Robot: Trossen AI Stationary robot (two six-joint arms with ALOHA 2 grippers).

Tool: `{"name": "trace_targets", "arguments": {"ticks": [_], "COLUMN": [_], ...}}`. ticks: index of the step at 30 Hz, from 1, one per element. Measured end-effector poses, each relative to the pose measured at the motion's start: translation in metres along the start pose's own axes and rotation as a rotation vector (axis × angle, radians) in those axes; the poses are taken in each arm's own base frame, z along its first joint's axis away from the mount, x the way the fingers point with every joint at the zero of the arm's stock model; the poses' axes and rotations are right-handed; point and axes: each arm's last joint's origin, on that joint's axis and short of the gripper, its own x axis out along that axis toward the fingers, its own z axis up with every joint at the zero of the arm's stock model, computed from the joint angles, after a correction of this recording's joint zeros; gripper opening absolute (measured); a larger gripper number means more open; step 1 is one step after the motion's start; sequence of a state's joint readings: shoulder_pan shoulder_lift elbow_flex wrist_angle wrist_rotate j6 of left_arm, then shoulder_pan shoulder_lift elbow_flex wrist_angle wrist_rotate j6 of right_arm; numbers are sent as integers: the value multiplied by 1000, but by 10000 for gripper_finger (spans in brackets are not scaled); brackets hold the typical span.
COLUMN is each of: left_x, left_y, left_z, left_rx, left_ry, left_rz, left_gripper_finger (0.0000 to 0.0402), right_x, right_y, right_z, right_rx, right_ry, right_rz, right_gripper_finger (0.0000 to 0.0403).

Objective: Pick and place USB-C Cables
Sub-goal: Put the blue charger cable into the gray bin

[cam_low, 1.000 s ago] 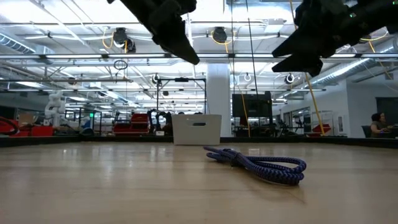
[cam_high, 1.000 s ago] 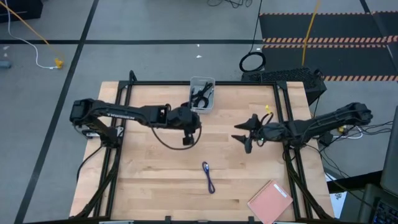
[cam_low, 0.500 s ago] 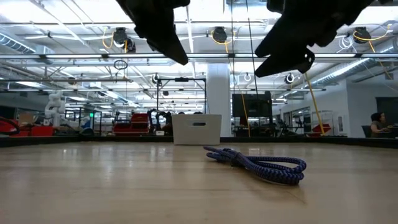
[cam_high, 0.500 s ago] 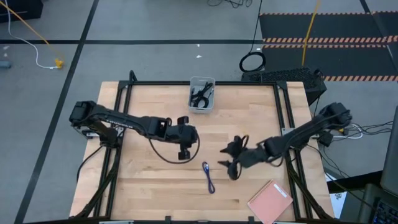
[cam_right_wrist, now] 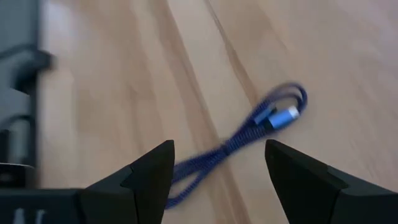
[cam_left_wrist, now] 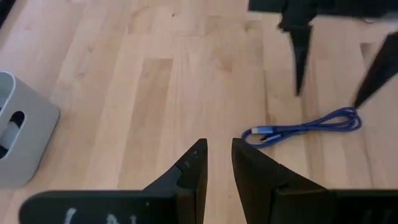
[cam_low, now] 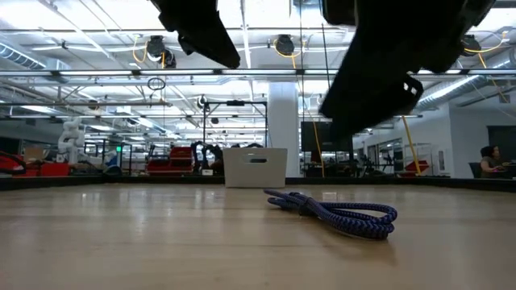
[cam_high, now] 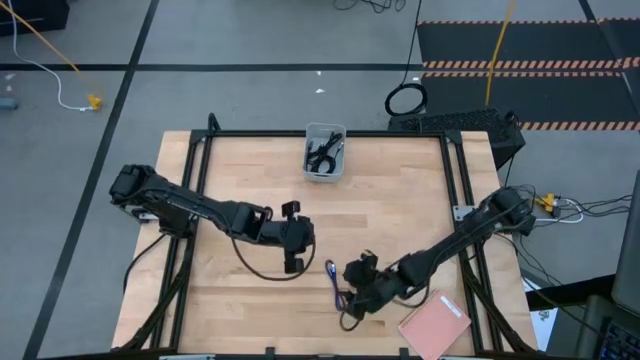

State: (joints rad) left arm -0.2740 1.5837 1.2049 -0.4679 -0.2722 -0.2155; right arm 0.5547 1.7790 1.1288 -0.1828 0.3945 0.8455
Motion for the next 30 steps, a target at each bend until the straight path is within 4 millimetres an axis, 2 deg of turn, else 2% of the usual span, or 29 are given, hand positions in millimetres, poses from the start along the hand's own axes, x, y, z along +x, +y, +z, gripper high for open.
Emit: {"name": "trace_targets", "arguments": {"ticks": [5, 10, 18, 27, 30], "left_x": [-2, -4, -7, -8, -8], "left_y": [-8, -14, -25, -26, -26], "left_z": [-1, 0, 2, 2, 2], "left_rx": [-24, -36, -25, -27, -27], "left_ry": [-10, -40, -80, -88, -89], "left_rz": [-1, -20, -50, -35, -35], "left_gripper_finger": [76, 76, 76, 76, 76], "right_x": [17, 29, 30, 30, 37], "right_y": [9, 15, 21, 21, 21], "right_z": [-7, -13, -13, -11, -15], "right_rx": [8, 20, 13, -11, -22], "right_ry": [64, 86, 31, -26, -26], "right_rz": [-109, -125, -126, -152, -152], "right_gripper_finger": [242, 242, 242, 242, 242]}}
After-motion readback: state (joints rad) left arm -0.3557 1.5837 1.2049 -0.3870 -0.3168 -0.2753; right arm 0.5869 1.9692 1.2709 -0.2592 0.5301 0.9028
